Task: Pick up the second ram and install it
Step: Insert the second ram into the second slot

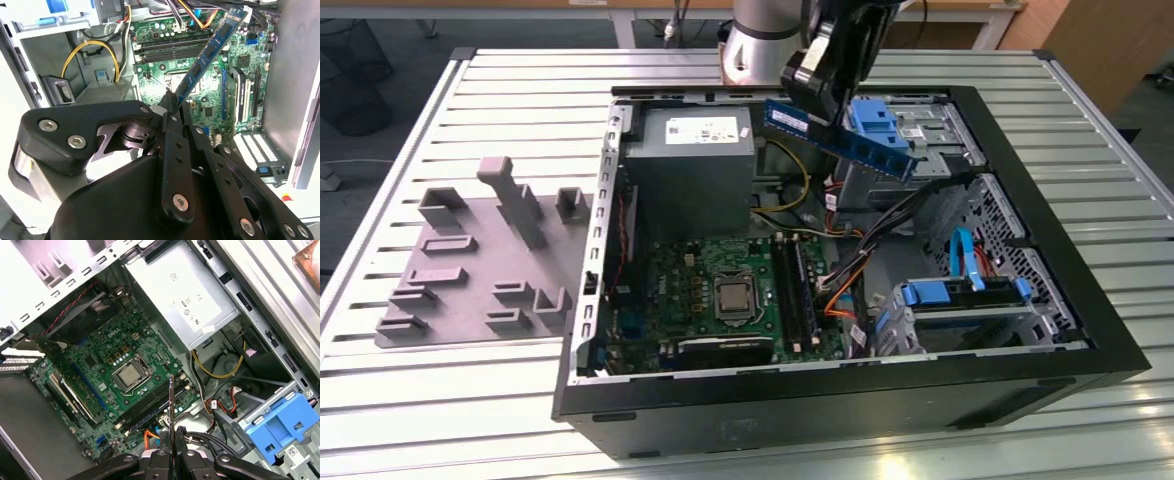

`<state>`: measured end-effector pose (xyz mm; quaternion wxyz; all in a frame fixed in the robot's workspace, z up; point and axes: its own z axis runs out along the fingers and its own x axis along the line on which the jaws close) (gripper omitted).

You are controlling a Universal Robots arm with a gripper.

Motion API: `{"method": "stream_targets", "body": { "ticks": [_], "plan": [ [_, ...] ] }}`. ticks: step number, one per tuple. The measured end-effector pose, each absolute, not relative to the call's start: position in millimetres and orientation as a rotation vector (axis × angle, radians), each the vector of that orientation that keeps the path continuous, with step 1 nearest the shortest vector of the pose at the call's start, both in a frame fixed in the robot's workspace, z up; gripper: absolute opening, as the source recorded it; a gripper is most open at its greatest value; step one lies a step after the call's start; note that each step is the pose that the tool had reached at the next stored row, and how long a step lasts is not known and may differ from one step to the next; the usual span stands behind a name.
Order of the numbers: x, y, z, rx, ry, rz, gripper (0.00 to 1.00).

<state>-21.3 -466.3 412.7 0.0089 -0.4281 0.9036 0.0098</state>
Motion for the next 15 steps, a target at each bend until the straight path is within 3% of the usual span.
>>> {"method": "stream_targets", "body": {
  "ticks": [15],
  "plan": [
    [-21.3,-466.3,411.6,-0.966,2.969,0.024,0.14]
  ]
}}
